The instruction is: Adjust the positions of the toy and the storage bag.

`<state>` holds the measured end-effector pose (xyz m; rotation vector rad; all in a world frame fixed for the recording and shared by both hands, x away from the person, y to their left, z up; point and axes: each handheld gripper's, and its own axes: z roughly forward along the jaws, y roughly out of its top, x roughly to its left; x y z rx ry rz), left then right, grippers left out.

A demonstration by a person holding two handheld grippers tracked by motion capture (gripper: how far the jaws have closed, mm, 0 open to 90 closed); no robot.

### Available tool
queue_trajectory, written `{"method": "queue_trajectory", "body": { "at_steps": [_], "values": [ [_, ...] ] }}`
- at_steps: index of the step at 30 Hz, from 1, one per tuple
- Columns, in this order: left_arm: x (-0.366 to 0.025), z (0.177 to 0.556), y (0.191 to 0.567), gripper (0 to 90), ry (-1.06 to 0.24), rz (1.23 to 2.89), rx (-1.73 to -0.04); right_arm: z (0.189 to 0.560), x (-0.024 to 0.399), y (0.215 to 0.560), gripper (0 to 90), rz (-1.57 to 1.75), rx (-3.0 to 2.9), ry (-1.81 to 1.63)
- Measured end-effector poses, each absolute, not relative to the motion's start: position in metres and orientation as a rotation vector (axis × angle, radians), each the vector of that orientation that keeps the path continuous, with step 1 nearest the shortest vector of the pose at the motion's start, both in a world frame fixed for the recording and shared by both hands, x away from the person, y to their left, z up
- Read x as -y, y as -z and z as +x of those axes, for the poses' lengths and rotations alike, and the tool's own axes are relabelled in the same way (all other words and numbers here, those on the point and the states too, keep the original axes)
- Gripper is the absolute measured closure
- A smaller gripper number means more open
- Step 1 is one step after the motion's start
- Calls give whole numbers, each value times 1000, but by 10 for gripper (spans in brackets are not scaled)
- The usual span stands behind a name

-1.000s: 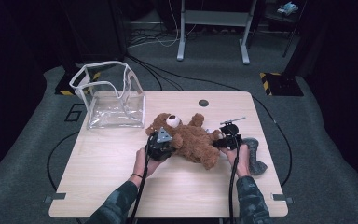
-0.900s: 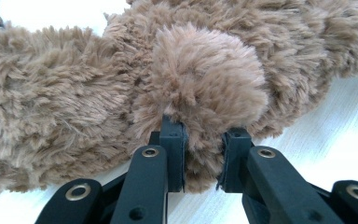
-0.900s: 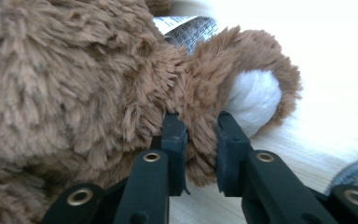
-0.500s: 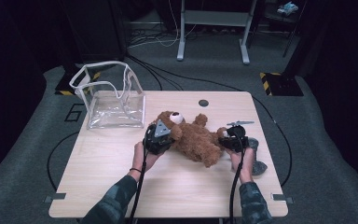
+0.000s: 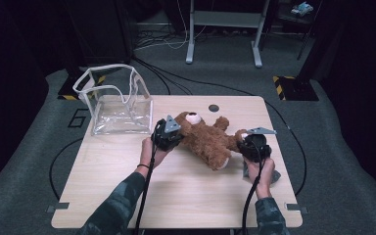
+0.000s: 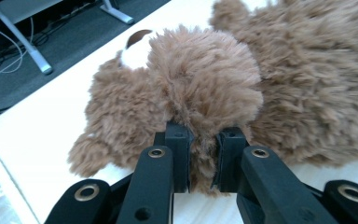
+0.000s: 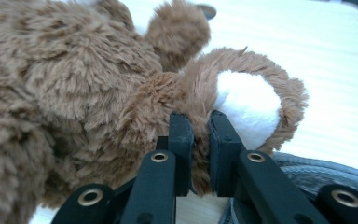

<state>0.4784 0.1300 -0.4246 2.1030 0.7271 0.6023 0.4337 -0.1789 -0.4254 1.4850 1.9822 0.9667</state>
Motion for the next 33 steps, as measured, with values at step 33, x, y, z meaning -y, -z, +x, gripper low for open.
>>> {"method": "queue_trajectory", "body": {
  "at_steps": [33],
  "values": [
    [-143,510,436,518,-581,2102,-1045,375,120,450,811,1397,-2170,-1057]
  ]
}}
